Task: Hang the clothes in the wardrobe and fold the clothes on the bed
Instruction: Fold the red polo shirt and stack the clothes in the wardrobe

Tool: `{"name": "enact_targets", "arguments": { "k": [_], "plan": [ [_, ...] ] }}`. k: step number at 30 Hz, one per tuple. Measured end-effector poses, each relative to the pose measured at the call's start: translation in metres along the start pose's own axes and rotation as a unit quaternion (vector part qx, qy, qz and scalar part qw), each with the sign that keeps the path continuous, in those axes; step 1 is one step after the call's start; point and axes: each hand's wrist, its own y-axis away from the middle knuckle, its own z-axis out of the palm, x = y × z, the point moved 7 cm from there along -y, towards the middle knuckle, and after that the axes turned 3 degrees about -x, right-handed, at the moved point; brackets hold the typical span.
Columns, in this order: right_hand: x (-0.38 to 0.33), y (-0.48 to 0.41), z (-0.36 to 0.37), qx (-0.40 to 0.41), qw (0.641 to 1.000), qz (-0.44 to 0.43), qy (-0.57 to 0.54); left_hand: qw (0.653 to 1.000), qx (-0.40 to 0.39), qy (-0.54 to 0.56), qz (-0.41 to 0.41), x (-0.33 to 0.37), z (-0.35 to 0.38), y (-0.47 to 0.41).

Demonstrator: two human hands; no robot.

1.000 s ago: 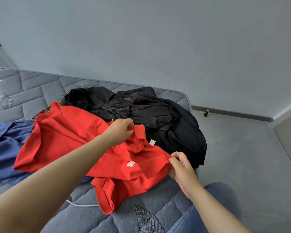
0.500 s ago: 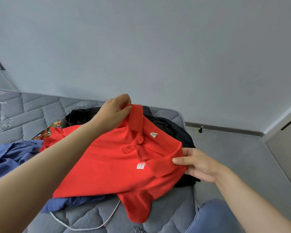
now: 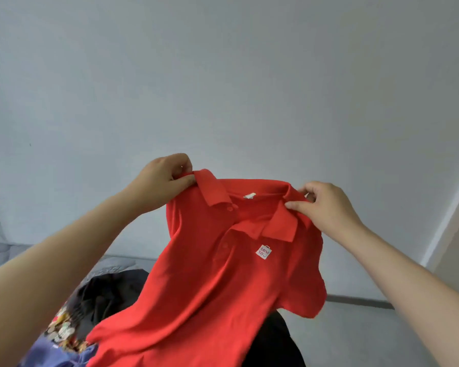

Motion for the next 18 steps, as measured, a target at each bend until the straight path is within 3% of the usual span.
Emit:
{"name": "enact_targets", "arguments": {
  "k": [3, 9, 12, 14, 18],
  "plan": [
    [-0.020, -0.017, -0.033, 0.061, 0.996, -0.020, 0.055, 0.999, 0.026, -0.013, 0.023, 0.014, -0.027, -0.015],
    [-0.048, -0.032, -0.063, 0.053, 0.976, -0.010, 0.213, 0.994, 0.063, -0.079, 0.030, 0.031, -0.056, -0.034],
    [-0.065, -0.034, -0.077, 0.085, 0.969, -0.004, 0.233, 0.992, 0.098, -0.082, 0.001, 0.034, -0.064, -0.040],
    [-0.072, -0.037, -0.085, 0.078, 0.980, 0.016, 0.183, 0.994, 0.109, 0.015, -0.026, 0.036, -0.066, -0.043],
    [-0.077, -0.046, -0.092, 0.036, 0.994, 0.069, -0.081, 0.970, 0.165, 0.174, -0.030, 0.045, -0.079, -0.045]
  ]
}}
